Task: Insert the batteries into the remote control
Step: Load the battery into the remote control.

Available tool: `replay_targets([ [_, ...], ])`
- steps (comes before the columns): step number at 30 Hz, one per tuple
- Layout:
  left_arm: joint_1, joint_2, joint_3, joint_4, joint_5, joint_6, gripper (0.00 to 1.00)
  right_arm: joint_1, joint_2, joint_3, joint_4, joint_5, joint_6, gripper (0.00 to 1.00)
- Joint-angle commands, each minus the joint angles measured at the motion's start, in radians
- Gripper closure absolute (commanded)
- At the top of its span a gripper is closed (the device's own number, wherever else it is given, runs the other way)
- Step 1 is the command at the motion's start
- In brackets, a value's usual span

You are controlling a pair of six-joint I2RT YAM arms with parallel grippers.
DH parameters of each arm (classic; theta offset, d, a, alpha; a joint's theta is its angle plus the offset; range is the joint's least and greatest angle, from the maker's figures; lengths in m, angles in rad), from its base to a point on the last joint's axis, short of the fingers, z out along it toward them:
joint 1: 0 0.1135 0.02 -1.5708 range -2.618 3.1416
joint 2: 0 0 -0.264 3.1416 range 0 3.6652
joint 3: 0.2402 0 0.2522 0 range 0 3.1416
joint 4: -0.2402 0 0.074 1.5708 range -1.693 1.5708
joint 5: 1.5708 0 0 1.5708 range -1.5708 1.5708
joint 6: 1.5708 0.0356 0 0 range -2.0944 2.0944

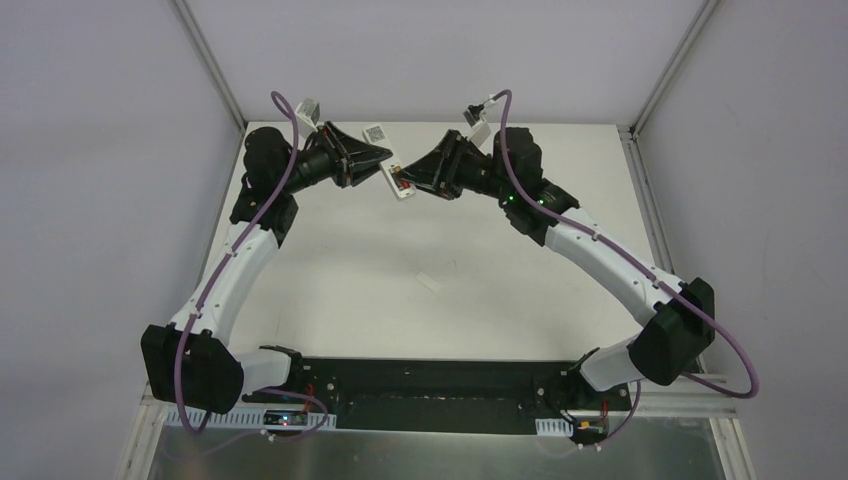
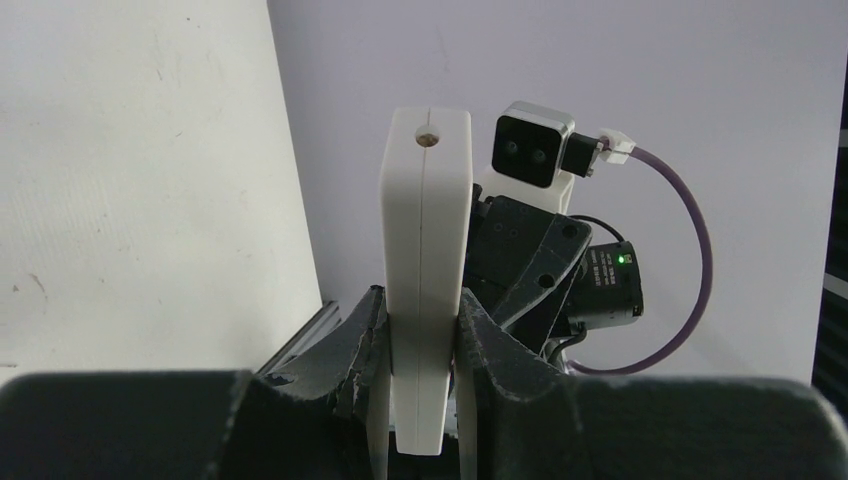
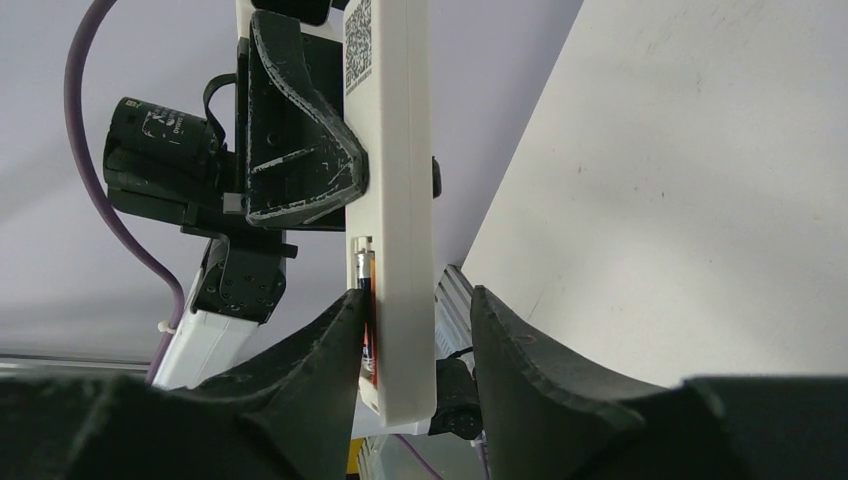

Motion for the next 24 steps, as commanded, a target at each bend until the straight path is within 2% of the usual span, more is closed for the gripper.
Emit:
replay_targets([
  [1,-0.001,-0.019,0.028,0.079,0.031,-0.005,1.00,0.005,0.036,0.031,-0.040,-0.003,-0.006,0.55],
  [3,0.000,-0.018,0.030,0.079,0.030,0.001,1.00,0.005,0.042,0.035,-0.064,0.009,-0.014,0.56],
  [5,0.004,-0.017,0.022,0.079,0.028,0.005,1.00,0.004,0.036,0.045,-0.078,0.021,-0.025,0.52],
  [10,0.042,-0.017,-0.043,0.079,0.018,0.055,1.00,-0.054,-0.012,0.050,-0.061,0.000,0.022,0.19],
  [15,0.098,-0.016,-0.131,0.079,0.014,0.140,1.00,-0.133,-0.053,-0.001,-0.039,-0.047,0.058,0.07],
  [17,0.119,-0.016,-0.166,0.077,0.009,0.173,1.00,-0.150,-0.067,-0.029,-0.062,-0.045,0.018,0.05],
  [19,0.141,-0.018,-0.201,0.072,-0.001,0.190,1.00,-0.143,-0.083,-0.069,-0.138,0.014,-0.106,0.06],
  [21,0.161,-0.021,-0.235,0.063,-0.014,0.209,1.00,-0.119,-0.067,-0.099,-0.261,0.127,-0.229,0.11],
  [24,0.173,-0.034,-0.260,0.015,-0.043,0.262,1.00,-0.019,0.004,-0.120,-0.414,0.367,-0.398,0.18],
])
